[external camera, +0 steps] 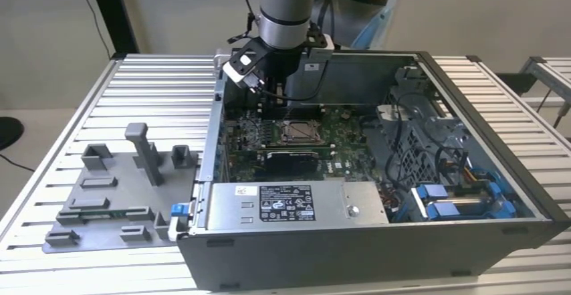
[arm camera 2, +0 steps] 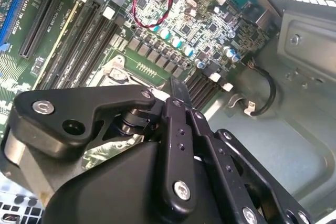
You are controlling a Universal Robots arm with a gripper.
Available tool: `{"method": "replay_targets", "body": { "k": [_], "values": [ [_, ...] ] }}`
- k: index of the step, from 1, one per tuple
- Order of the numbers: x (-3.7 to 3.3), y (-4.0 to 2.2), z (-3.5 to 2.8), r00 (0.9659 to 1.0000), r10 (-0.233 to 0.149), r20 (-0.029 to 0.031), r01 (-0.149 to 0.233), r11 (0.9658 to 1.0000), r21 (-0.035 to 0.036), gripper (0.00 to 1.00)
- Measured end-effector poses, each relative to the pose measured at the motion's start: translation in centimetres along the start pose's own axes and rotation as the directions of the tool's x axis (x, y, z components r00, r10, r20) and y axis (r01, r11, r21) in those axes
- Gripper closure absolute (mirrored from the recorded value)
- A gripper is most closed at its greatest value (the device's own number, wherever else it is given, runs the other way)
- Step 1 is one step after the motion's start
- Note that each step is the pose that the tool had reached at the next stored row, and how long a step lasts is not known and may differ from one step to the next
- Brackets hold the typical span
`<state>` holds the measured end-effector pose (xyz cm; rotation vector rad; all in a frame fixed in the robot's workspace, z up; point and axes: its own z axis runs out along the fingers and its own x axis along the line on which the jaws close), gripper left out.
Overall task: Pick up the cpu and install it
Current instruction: 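Install the first cpu locking lever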
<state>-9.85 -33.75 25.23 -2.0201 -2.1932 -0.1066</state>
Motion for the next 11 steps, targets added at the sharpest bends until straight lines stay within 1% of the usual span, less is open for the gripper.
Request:
{"method": "replay_targets", "body": {
  "k": [4, 9, 11],
  "values": [
    [0.0, 0.0, 0.0, 1.0, -0.001, 0.0004, 0.001, 1.0, -0.0037, 1.0],
    [0.12, 0.17, 0.04, 1.0, -0.001, 0.0004, 0.001, 1.0, -0.0045, 1.0],
    [0.16, 0.2, 0.06, 1.0, -0.001, -0.0004, 0.001, 1.0, -0.0063, 1.0]
  ]
}}
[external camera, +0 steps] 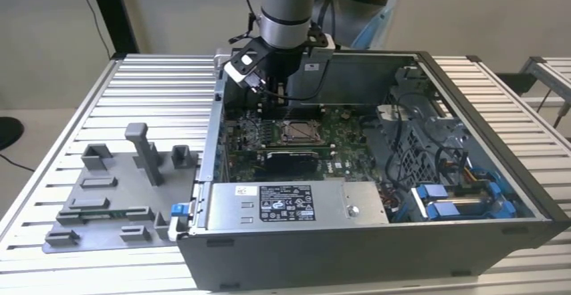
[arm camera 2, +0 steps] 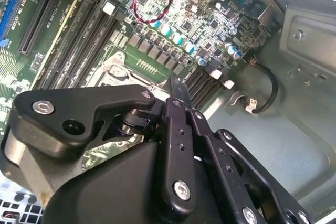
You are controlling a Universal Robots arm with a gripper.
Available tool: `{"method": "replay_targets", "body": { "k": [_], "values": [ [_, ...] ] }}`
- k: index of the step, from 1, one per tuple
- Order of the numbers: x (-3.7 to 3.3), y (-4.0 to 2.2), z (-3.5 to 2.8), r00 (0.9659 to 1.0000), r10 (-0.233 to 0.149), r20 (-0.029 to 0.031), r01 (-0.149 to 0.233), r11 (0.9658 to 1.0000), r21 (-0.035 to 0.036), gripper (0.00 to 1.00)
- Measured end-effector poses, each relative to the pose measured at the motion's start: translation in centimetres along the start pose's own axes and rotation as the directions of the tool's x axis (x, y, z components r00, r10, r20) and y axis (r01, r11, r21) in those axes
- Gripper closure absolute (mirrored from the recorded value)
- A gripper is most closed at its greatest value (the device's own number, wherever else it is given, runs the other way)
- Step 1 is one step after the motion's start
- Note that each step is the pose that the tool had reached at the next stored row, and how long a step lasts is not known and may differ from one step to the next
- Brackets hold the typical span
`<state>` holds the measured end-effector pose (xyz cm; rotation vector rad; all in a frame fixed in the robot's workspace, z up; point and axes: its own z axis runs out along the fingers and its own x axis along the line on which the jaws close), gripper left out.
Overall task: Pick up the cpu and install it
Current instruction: 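Install the first cpu locking lever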
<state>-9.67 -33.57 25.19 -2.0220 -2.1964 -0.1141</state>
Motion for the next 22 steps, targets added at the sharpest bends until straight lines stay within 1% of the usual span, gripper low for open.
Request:
{"method": "replay_targets", "body": {
  "k": [1, 2, 3, 4, 6, 8, 10, 11, 12, 13, 14, 16, 19, 22],
  "values": [
    [0.0, 0.0, 0.02, 1.0, -0.001, -0.0025, 0.001, 1.0, -0.0027, 1.0],
    [0.0, 0.0, 0.04, 1.0, -0.002, -0.0068, 0.002, 1.0, -0.0082, 1.0],
    [0.0, 0.01, 0.05, 0.9999, -0.003, -0.0136, 0.003, 0.9999, -0.0141, 1.0],
    [0.0, 0.01, 0.04, 0.9997, -0.005, -0.0245, 0.004, 0.9998, -0.0193, 1.0],
    [-0.01, 0.0, 0.04, 0.9986, -0.008, -0.0531, 0.007, 0.9995, -0.0315, 1.0],
    [-0.02, 0.0, 0.04, 0.996, -0.013, -0.0886, 0.009, 0.9989, -0.0449, 1.0],
    [-0.06, 0.0, 0.04, 0.9921, -0.017, -0.1246, 0.011, 0.9985, -0.0543, 1.0],
    [-0.12, 0.0, 0.05, 0.9904, -0.019, -0.1367, 0.011, 0.9983, -0.0576, 1.0],
    [-0.18, -0.01, 0.09, 0.9895, -0.02, -0.1432, 0.011, 0.9981, -0.0602, 1.0],
    [-0.23, -0.01, 0.15, 0.9888, -0.021, -0.1477, 0.012, 0.9979, -0.0632, 1.0],
    [-0.26, -0.01, 0.23, 0.9885, -0.022, -0.1496, 0.012, 0.9978, -0.0659, 1.0],
    [-0.28, 0.0, 0.35, 0.9885, -0.022, -0.1496, 0.012, 0.9977, -0.0666, 1.0],
    [-0.4, 0.02, 0.87, 0.9885, -0.022, -0.1498, 0.012, 0.9976, -0.0675, 1.0],
    [-0.49, 0.05, 1.32, 0.988, -0.023, -0.1526, 0.013, 0.9974, -0.0709, 1.0]
  ]
}}
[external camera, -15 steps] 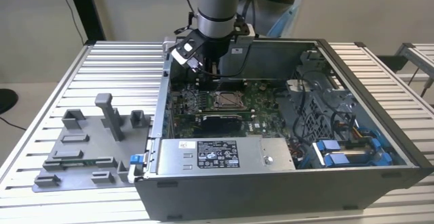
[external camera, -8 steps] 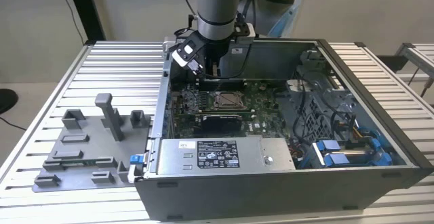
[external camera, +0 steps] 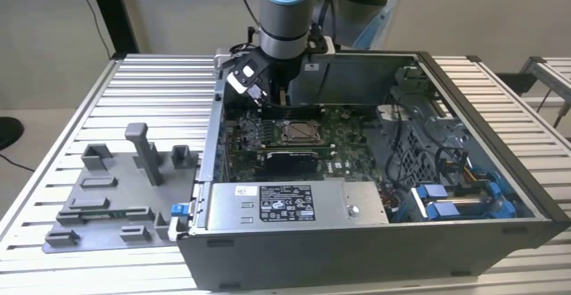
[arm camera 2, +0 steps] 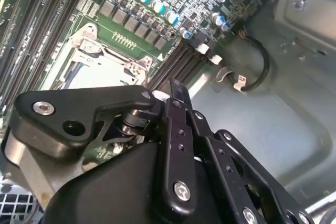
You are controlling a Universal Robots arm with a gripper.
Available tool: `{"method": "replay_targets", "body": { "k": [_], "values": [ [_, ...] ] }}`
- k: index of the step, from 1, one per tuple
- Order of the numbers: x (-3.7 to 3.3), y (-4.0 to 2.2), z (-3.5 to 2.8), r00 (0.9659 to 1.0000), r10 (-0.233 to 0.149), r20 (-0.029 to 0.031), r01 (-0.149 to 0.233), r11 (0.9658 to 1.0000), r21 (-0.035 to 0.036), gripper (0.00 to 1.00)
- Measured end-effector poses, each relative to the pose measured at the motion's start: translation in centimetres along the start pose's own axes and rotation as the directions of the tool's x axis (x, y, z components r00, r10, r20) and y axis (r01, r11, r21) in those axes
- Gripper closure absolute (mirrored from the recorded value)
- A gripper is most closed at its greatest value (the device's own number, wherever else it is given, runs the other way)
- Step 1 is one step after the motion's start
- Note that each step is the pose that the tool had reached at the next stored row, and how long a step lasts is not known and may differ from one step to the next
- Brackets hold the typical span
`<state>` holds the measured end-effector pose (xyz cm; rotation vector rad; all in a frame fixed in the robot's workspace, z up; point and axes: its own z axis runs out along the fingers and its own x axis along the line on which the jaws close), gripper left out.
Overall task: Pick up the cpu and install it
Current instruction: 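Install the first cpu locking lever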
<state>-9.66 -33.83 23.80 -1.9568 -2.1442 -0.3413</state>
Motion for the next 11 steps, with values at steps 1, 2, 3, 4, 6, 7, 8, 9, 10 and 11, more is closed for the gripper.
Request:
{"method": "replay_targets", "body": {
  "k": [1, 2, 3, 4, 6, 7, 8, 9, 10, 11],
  "values": [
    [-0.04, 0.0, 0.12, 1.0, 0.0, -0.0007, 0.0, 1.0, -0.0007, 1.0],
    [-0.08, -0.01, 0.21, 1.0, 0.0, -0.002, 0.0, 1.0, -0.0017, 1.0],
    [-0.12, -0.02, 0.31, 1.0, -0.001, -0.0038, 0.001, 1.0, -0.0028, 1.0],
    [-0.15, -0.02, 0.41, 1.0, -0.001, -0.0049, 0.001, 1.0, -0.0035, 1.0],
    [-0.23, 0.02, 0.62, 1.0, -0.001, -0.0052, 0.001, 1.0, -0.0035, 1.0],
    [-0.28, 0.08, 0.76, 1.0, -0.001, -0.0055, 0.001, 1.0, -0.0035, 1.0],
    [-0.33, 0.14, 0.9, 1.0, -0.001, -0.0057, 0.001, 1.0, -0.0036, 1.0],
    [-0.38, 0.2, 1.01, 1.0, -0.001, -0.0058, 0.001, 1.0, -0.0036, 1.0],
    [-0.42, 0.27, 1.13, 1.0, -0.001, -0.0058, 0.001, 1.0, -0.0036, 1.0],
    [-0.46, 0.32, 1.24, 1.0, -0.001, -0.0057, 0.001, 1.0, -0.0036, 1.0]
  ]
}}
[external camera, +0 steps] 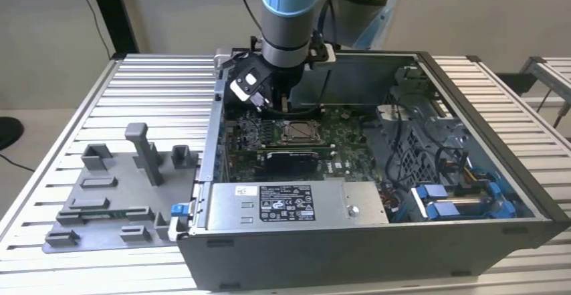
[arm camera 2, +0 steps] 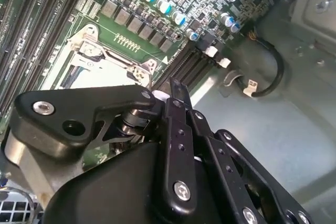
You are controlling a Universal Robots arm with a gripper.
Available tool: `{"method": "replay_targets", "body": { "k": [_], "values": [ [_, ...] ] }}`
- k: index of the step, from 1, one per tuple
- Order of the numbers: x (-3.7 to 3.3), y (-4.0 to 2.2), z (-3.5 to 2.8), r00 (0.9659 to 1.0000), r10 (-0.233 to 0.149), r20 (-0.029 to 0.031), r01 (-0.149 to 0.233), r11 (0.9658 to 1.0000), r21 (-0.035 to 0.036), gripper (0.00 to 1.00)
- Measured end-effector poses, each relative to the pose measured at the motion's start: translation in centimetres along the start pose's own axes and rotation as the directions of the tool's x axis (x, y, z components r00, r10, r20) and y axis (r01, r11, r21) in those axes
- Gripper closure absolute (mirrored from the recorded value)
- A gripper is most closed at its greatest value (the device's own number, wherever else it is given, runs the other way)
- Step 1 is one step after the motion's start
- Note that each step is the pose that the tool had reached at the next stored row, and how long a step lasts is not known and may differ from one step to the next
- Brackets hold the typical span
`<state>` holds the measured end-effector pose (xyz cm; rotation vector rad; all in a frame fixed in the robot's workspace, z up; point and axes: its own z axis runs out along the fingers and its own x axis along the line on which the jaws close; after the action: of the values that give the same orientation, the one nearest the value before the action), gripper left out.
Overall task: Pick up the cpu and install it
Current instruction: 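Install the first cpu locking lever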
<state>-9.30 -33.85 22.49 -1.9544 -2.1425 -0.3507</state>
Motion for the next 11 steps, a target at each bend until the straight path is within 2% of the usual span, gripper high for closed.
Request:
{"method": "replay_targets", "body": {
  "k": [5, 11],
  "values": [
    [-0.21, 0.43, 0.51, 1.0, 0.0, -0.0001, 0.0, 1.0, -0.0001, 1.0],
    [-0.27, 0.83, 0.72, 1.0, 0.0, -0.0001, 0.0, 1.0, -0.0001, 1.0]
  ]
}}
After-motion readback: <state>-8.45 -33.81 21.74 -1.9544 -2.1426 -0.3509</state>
